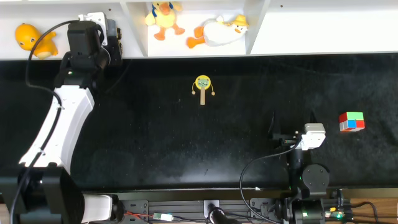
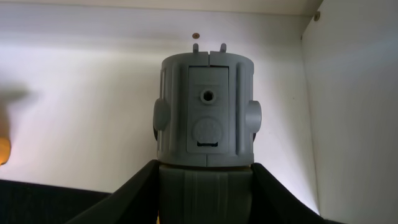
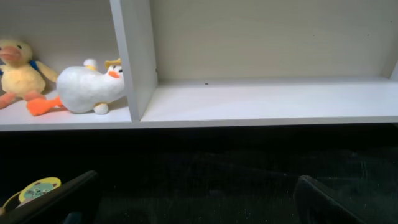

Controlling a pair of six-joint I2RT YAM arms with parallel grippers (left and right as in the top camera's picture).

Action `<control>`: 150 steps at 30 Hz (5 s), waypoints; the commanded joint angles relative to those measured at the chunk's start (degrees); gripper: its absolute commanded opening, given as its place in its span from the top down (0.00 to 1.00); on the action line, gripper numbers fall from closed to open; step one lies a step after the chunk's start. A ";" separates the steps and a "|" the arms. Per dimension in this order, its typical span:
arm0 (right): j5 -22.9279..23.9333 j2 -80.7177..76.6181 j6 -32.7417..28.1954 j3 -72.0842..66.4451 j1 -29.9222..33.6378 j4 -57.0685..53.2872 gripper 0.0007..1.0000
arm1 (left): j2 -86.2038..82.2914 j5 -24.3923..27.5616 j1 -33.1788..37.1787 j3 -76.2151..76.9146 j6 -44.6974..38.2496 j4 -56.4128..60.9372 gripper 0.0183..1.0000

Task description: Store Toys

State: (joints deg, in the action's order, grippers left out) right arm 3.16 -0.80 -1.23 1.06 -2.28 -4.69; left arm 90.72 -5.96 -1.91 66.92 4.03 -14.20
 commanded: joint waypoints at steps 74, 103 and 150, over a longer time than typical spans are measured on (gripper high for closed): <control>-0.39 0.57 0.44 -0.79 0.07 0.31 0.00 | -90.55 1.36 -2.89 -66.45 -4.26 9.51 0.00; -0.42 0.57 0.44 -0.79 0.07 0.31 0.00 | -90.55 1.38 -2.89 -66.45 -4.26 9.62 0.00; 30.45 -71.34 38.47 42.69 -50.95 -20.28 0.01 | -90.55 1.38 -2.89 -66.45 -4.26 9.62 0.00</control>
State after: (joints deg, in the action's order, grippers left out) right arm 38.04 -68.69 36.18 39.24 -52.97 -24.38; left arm 0.69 -4.69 -4.80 0.60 1.02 -4.51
